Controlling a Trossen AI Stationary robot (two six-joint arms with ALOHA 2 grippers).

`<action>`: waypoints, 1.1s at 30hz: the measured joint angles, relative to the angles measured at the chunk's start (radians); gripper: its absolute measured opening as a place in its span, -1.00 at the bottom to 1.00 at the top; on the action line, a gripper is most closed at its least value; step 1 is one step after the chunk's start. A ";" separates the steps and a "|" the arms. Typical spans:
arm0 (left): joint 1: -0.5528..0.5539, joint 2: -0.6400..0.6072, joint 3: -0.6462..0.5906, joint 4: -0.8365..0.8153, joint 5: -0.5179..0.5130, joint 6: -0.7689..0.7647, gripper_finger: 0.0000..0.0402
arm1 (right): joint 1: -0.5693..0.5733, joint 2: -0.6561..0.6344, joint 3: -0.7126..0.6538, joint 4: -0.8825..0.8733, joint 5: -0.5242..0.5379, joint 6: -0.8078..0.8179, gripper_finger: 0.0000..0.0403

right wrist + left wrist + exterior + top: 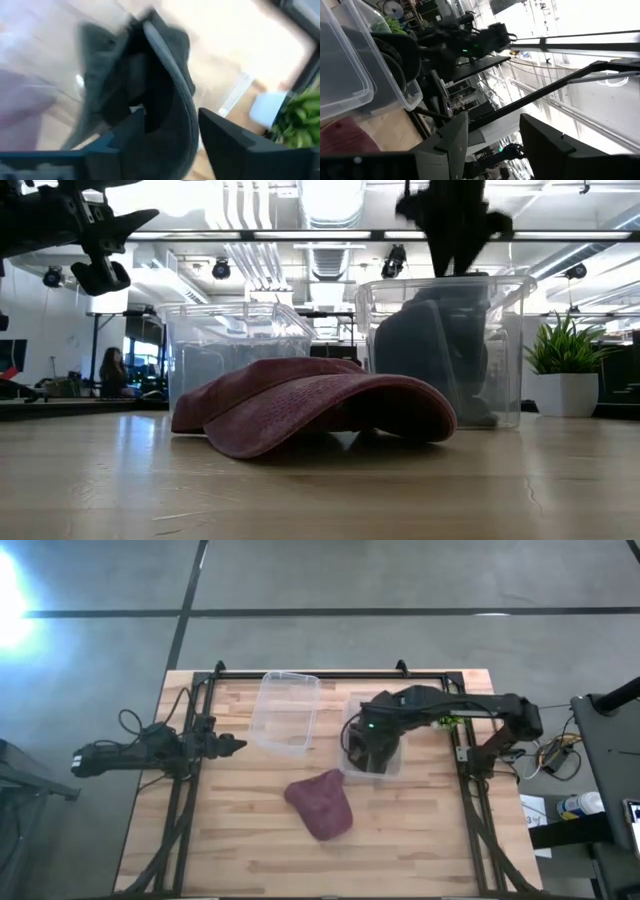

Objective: Pick and place caps into container
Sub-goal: Put the black cap into the right transparent container, then put the red cap into the left transparent container

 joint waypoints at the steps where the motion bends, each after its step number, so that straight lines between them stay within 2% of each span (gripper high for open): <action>1: 0.000 0.000 0.000 -0.001 0.000 0.004 -0.13 | 0.020 -0.014 0.020 0.000 0.022 -0.008 0.02; 3: 0.000 0.003 0.000 0.000 -0.009 0.006 -0.13 | 0.063 -0.039 0.065 0.010 0.044 -0.068 0.13; 5: 0.000 0.010 0.000 0.000 -0.016 0.014 -0.13 | 0.124 -0.055 0.110 0.070 0.043 -0.203 0.21; 9: -0.001 0.041 0.000 -0.002 -0.007 0.086 -0.13 | 0.304 -0.042 0.157 0.181 0.032 -0.436 0.27; 13: -0.001 0.082 0.000 -0.028 0.018 0.125 -0.13 | 0.474 0.066 0.147 0.180 0.053 -0.498 0.25; 15: -0.003 0.106 0.000 -0.047 0.037 0.127 -0.13 | 0.542 0.135 0.144 0.179 0.094 -0.509 0.23; 18: -0.018 0.143 0.000 -0.065 0.070 0.128 -0.14 | 0.625 0.238 0.159 0.178 0.103 -0.556 0.20; 22: -0.061 0.203 0.030 -0.144 0.087 0.152 -0.16 | 0.681 0.348 0.188 0.178 0.101 -0.565 0.18; 27: -0.144 0.290 0.181 -0.383 0.082 0.259 -0.22 | 0.711 0.424 0.206 0.198 0.123 -0.556 0.17; 33: -0.289 0.437 0.389 -0.560 -0.039 0.449 -0.27 | 0.731 0.474 0.183 0.381 0.159 -0.622 0.17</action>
